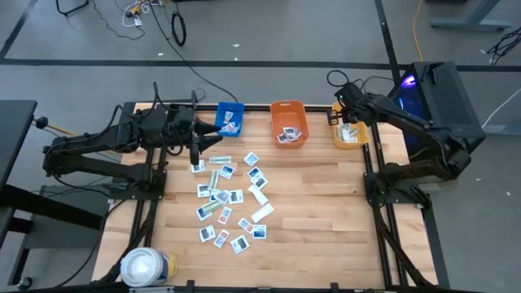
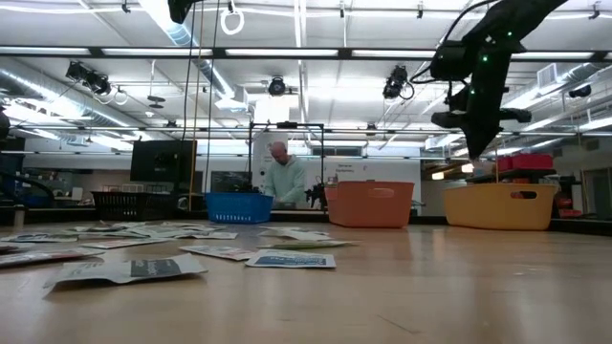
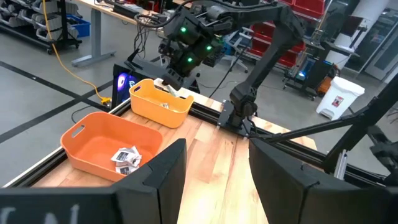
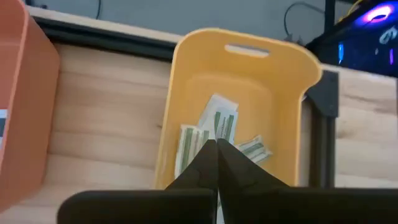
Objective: Pick & Place First Aid Supplies
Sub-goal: Put the bandage into the yellow bin
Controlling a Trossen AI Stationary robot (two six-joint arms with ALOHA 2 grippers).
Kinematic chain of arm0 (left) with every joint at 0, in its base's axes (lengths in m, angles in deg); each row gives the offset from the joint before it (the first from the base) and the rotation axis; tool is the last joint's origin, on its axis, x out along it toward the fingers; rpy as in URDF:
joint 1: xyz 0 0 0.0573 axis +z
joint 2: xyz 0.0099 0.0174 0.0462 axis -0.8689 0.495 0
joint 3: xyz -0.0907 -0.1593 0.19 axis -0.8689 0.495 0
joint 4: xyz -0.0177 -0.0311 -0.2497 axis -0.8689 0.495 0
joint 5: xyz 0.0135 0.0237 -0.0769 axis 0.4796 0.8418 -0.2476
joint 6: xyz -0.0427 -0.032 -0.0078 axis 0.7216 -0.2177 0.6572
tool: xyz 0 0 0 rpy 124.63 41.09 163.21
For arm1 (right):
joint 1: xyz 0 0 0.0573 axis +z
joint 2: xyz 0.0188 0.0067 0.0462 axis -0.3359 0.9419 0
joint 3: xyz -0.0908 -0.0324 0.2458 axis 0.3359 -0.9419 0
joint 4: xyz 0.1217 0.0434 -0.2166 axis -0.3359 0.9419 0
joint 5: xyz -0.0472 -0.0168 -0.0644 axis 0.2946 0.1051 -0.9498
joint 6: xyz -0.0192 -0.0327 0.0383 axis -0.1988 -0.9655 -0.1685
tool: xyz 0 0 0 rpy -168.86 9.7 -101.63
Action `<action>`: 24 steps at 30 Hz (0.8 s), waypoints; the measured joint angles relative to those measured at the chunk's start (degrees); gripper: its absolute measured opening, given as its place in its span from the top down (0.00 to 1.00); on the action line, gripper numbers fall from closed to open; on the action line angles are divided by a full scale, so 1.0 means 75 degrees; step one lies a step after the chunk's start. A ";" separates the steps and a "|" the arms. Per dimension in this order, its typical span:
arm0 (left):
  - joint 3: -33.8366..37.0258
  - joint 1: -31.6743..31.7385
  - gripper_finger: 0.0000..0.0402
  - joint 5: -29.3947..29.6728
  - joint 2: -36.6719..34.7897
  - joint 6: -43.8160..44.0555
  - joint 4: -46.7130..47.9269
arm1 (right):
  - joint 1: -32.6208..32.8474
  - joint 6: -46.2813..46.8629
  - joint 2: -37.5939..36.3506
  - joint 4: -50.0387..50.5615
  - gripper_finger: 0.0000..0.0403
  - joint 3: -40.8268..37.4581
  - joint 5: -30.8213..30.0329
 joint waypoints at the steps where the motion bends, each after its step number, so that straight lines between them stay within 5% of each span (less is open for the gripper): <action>1: 0.0000 0.0000 0.55 0.0000 0.0000 0.0003 0.0000 | 0.0057 -0.0007 -0.0083 0.0000 1.00 0.0000 -0.0017; 17: 0.0000 0.0000 0.55 -0.0003 0.0000 -0.0001 -0.0058 | 0.2110 0.0725 -0.2104 0.0464 1.00 -0.0017 -0.2024; 24: 0.0000 0.0000 0.55 -0.0005 -0.0003 -0.0026 -0.0229 | 0.3005 0.1355 -0.2725 0.0087 1.00 -0.0966 -0.2731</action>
